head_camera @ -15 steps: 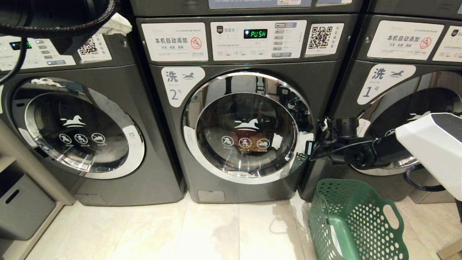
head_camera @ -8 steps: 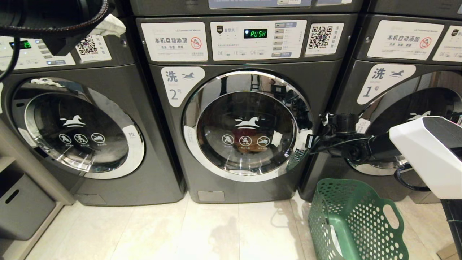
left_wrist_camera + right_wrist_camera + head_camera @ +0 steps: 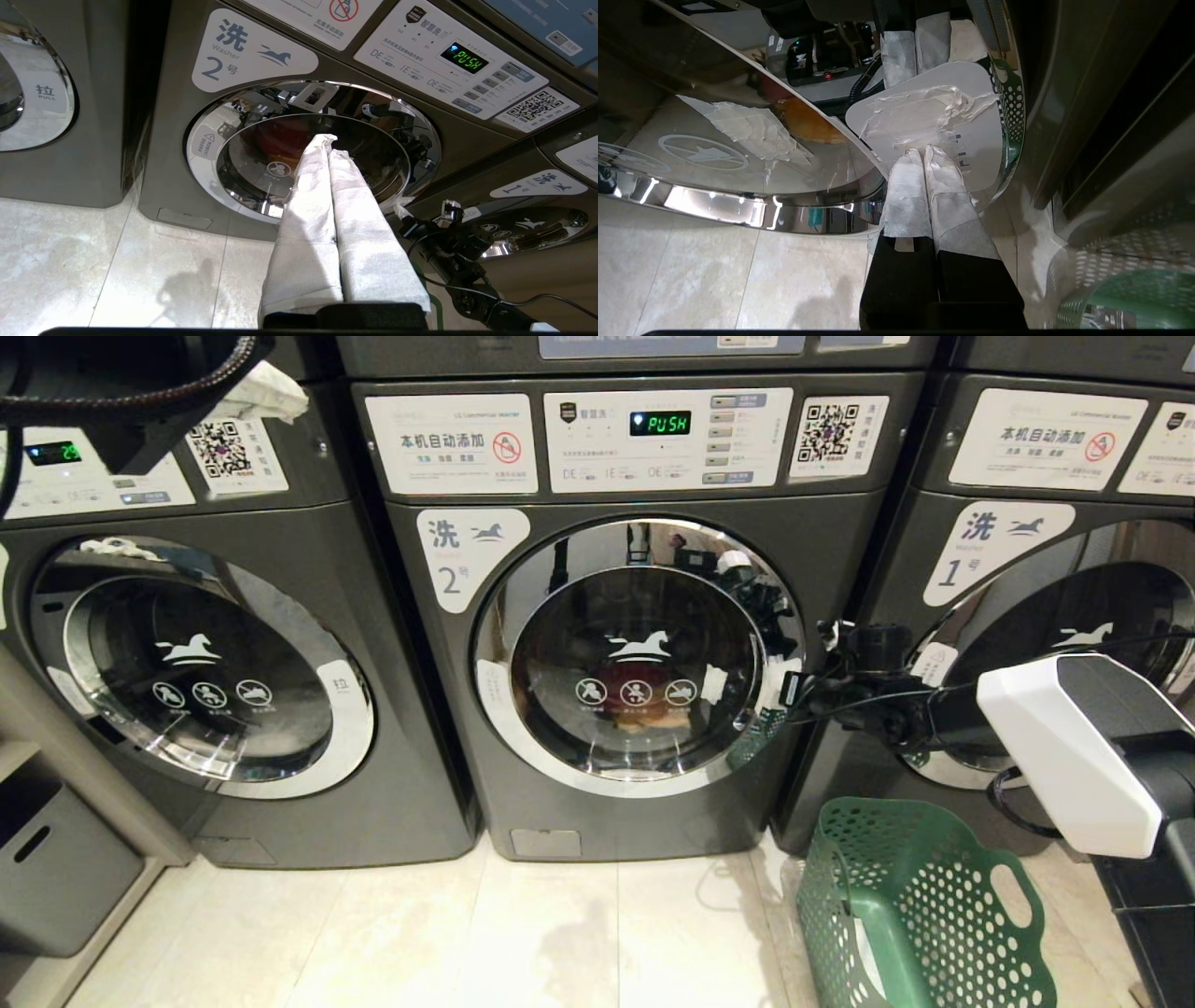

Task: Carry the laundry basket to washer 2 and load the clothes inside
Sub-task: Press the washing machine door tightly with the right hand

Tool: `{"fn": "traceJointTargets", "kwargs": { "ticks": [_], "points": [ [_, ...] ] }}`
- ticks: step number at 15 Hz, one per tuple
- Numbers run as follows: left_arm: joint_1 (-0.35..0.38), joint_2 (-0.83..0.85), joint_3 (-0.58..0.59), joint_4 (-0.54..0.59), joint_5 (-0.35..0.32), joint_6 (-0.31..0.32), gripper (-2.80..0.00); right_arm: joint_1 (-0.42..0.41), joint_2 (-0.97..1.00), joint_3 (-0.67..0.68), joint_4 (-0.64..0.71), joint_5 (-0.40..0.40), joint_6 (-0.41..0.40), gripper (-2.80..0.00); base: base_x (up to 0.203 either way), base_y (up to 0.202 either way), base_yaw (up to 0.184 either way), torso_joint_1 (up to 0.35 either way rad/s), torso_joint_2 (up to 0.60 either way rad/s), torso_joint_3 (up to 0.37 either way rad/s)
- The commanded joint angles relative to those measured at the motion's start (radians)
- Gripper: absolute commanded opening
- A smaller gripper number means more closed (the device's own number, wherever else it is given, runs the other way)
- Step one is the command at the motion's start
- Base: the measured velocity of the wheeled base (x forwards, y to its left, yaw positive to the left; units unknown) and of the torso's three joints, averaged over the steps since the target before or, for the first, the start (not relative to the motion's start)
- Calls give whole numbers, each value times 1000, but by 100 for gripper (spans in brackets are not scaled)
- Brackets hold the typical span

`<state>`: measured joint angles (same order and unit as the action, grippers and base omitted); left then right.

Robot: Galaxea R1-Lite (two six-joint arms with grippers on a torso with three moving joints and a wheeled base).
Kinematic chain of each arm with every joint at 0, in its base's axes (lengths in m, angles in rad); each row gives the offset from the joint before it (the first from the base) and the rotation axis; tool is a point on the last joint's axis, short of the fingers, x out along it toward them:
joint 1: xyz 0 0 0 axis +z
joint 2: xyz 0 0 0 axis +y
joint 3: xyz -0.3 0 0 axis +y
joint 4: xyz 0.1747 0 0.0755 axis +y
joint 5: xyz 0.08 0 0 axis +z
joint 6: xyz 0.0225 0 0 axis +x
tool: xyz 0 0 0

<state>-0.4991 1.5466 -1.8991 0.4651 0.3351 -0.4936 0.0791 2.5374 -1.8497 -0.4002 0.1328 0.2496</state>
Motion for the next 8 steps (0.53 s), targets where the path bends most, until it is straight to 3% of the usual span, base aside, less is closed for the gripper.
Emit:
{"fn": "traceJointTargets", "kwargs": {
  "ticks": [1,4,8],
  "points": [
    [1,-16,0,12,2,-2,-280,-5,72,-87,-3,0,1,-280,0,0,0,0,0,0],
    [1,-22,-1,24,44,2,-280,-9,106,-104,-8,-1,-5,-280,0,0,0,0,0,0],
    [1,-36,-1,29,50,3,-280,-12,123,-108,-17,8,-1,-280,0,0,0,0,0,0]
  ]
}}
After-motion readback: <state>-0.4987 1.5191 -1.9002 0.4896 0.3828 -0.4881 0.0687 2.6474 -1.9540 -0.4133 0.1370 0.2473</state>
